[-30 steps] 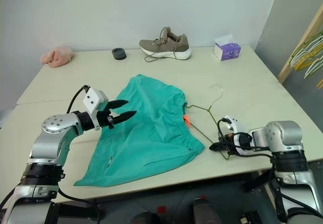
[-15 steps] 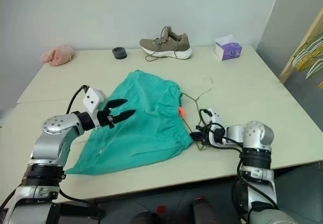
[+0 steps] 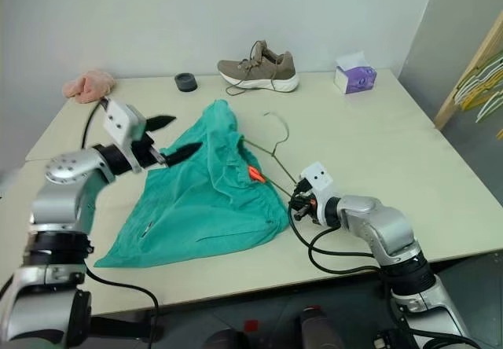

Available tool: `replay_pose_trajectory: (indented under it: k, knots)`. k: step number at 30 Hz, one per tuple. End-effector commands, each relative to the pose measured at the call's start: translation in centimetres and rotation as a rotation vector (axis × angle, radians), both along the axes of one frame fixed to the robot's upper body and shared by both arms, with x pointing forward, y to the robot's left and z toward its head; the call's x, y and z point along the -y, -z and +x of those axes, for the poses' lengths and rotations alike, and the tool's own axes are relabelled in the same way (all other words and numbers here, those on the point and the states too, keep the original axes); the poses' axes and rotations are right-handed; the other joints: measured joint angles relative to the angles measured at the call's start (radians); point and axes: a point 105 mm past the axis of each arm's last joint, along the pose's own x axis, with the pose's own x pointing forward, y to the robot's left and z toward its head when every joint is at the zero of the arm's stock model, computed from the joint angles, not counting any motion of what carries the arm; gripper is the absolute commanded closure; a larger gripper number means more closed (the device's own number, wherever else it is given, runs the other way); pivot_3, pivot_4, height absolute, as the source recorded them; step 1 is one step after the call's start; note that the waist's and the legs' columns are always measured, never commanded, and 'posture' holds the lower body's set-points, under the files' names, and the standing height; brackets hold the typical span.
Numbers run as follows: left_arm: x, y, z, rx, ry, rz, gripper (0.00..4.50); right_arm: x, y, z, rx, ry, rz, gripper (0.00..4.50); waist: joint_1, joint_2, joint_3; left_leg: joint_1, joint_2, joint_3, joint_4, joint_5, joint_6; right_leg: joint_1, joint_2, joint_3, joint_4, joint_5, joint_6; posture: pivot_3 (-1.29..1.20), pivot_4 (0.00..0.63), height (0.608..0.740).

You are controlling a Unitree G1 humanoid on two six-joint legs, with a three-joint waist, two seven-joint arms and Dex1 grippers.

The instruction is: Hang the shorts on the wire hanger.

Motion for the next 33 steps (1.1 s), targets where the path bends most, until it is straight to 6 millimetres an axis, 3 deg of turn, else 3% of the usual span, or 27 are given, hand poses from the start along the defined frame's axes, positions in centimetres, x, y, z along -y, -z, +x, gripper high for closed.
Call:
replay_pose_trajectory:
  k: [1, 3, 5, 10, 16, 24, 27, 33]
  knots:
    - [-0.4, -2.8, -0.8, 0.076, 0.052, 0.105, 0.02, -0.2, -1.4, 0.5, 0.121, -0.045, -0.032, 4.50, 0.000, 0.000, 0.000, 0.000, 0.000, 0.000, 0.000, 0.000, 0.000, 0.000, 0.000, 0.000, 0.000, 0.000, -0.001, -0.15, 0.076, 0.740]
    - [-0.2, -2.2, -1.3, 0.049, 0.110, 0.207, 0.02, -0.2, -1.4, 0.6, 0.164, -0.069, -0.069, 4.50, 0.000, 0.000, 0.000, 0.000, 0.000, 0.001, 0.000, 0.000, 0.000, 0.000, 0.000, 0.000, -0.001, 0.000, -0.001, -0.14, 0.072, 0.740]
    - [0.5, -0.3, -2.2, -0.033, 0.212, 0.357, 0.02, -0.1, -1.5, 0.7, 0.236, -0.118, -0.132, 4.50, 0.001, 0.000, 0.000, 0.000, 0.000, 0.001, 0.000, 0.000, 0.000, 0.000, 0.000, 0.000, -0.001, 0.000, -0.001, -0.14, 0.072, 0.740]
    - [1.5, 1.5, -2.6, -0.070, 0.312, 0.523, 0.02, -0.2, -1.6, 0.6, 0.338, -0.197, -0.213, 4.50, 0.004, 0.000, 0.000, 0.000, 0.000, 0.001, 0.001, 0.000, 0.000, -0.001, 0.000, 0.000, 0.000, 0.000, -0.001, -0.15, 0.073, 0.740]
    - [2.6, 3.0, -1.8, -0.061, 0.357, 0.589, 0.02, -0.8, -2.2, 0.4, 0.422, -0.263, -0.255, 4.50, 0.003, 0.000, 0.000, 0.000, 0.000, 0.002, 0.002, 0.000, 0.000, 0.000, 0.000, 0.000, 0.001, 0.000, -0.001, -0.16, 0.080, 0.740]
    - [3.9, 5.5, -2.3, -0.127, 0.448, 0.616, 0.02, -1.4, -3.3, 0.3, 0.493, -0.289, -0.259, 4.50, -0.001, 0.000, 0.000, 0.000, 0.000, 0.002, 0.002, 0.000, 0.000, -0.001, 0.000, 0.001, 0.001, 0.000, -0.001, -0.17, 0.086, 0.740]
    - [4.1, 5.8, -2.4, -0.159, 0.463, 0.588, 0.59, -1.6, -3.7, 0.2, 0.529, -0.305, -0.266, 4.50, -0.001, 0.000, 0.000, 0.000, 0.000, 0.002, 0.003, 0.000, 0.000, -0.001, 0.000, 0.001, 0.001, 0.000, -0.001, -0.18, 0.089, 0.740]
    - [3.9, 6.5, -2.8, -0.218, 0.472, 0.586, 2.38, -2.1, -4.3, 0.0, 0.609, -0.339, -0.283, 4.50, -0.003, 0.000, 0.000, 0.000, 0.000, 0.001, 0.003, 0.000, 0.000, -0.001, 0.000, 0.001, 0.001, 0.000, -0.001, -0.18, 0.090, 0.740]
